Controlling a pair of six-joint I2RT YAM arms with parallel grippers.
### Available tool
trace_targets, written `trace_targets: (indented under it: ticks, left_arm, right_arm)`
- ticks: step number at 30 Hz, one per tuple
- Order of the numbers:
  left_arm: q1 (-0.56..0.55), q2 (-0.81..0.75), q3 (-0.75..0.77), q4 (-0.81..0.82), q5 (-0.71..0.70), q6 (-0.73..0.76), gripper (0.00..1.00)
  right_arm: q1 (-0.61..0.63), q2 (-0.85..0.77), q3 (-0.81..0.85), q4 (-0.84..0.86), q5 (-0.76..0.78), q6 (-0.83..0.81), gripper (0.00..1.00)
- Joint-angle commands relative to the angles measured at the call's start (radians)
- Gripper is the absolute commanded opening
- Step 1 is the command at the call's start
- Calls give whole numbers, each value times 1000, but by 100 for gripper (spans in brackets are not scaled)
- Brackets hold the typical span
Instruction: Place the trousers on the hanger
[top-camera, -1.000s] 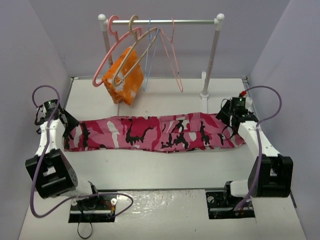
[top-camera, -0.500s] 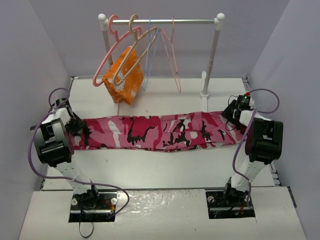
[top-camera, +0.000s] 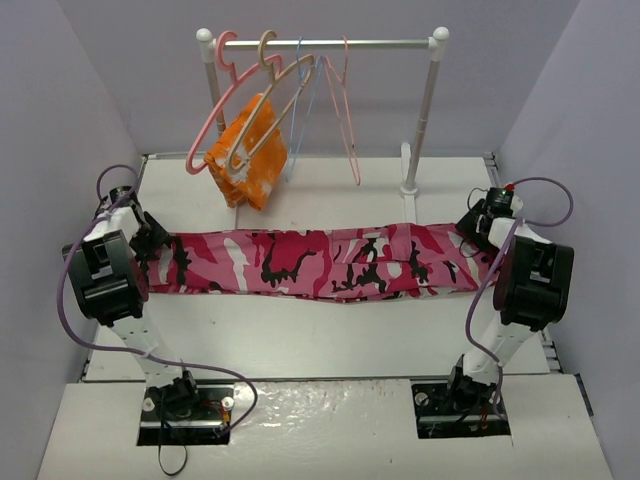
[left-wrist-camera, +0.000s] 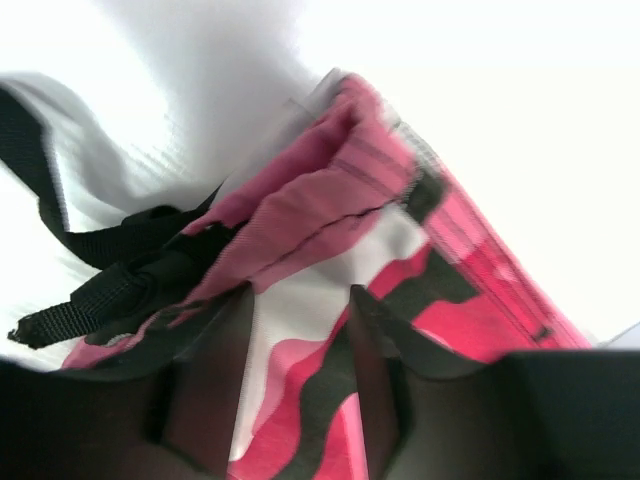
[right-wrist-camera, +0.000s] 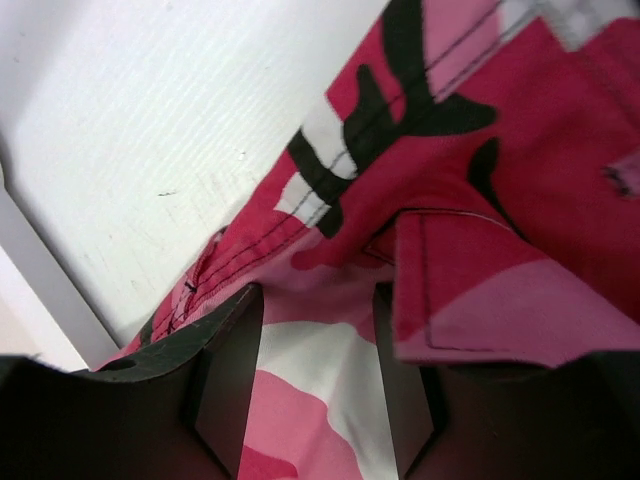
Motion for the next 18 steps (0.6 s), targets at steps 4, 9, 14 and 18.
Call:
trace_targets:
  ticks: [4, 9, 14, 18]
  left_arm:
    - [6, -287, 23, 17, -44, 59, 62]
    - [42, -393, -93, 22, -89, 92, 73]
    - [121, -404, -183, 6, -87, 133, 71]
    - [135, -385, -189, 12, -65, 214, 68]
  right_arm:
    - [79, -277, 143, -195, 29, -8, 62]
    - [119, -462, 69, -216, -51, -9, 87]
    - [147, -605, -16, -250, -193, -39, 91]
    - [199, -634, -64, -269, -258, -64, 91]
